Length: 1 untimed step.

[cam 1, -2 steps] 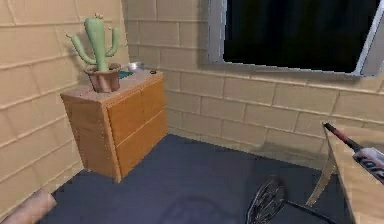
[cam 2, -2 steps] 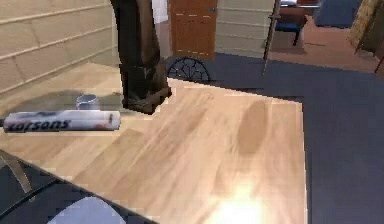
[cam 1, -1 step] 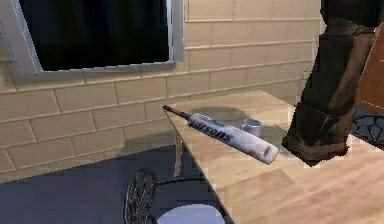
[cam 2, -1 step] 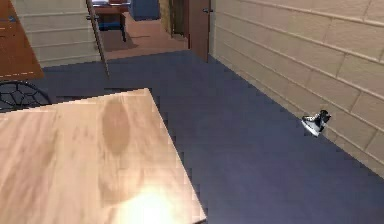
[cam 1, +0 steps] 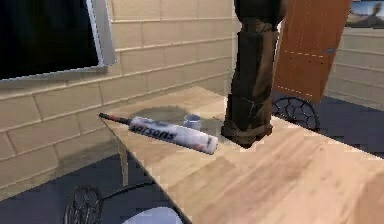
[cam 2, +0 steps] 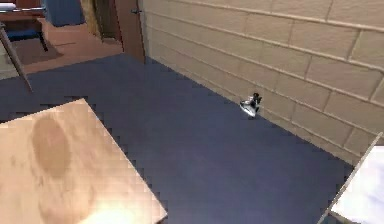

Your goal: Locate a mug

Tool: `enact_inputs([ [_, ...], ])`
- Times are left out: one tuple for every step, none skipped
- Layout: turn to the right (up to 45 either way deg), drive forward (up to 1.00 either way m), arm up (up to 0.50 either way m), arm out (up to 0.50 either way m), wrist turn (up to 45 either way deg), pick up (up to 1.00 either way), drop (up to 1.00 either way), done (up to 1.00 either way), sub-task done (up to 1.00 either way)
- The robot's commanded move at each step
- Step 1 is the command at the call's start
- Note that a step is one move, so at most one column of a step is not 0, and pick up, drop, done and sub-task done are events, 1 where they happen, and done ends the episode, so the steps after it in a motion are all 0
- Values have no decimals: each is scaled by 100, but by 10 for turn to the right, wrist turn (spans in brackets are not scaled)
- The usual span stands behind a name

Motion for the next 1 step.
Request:
enact_inputs([
  [0, 0, 0, 0, 0, 0, 0, 100, 0],
])
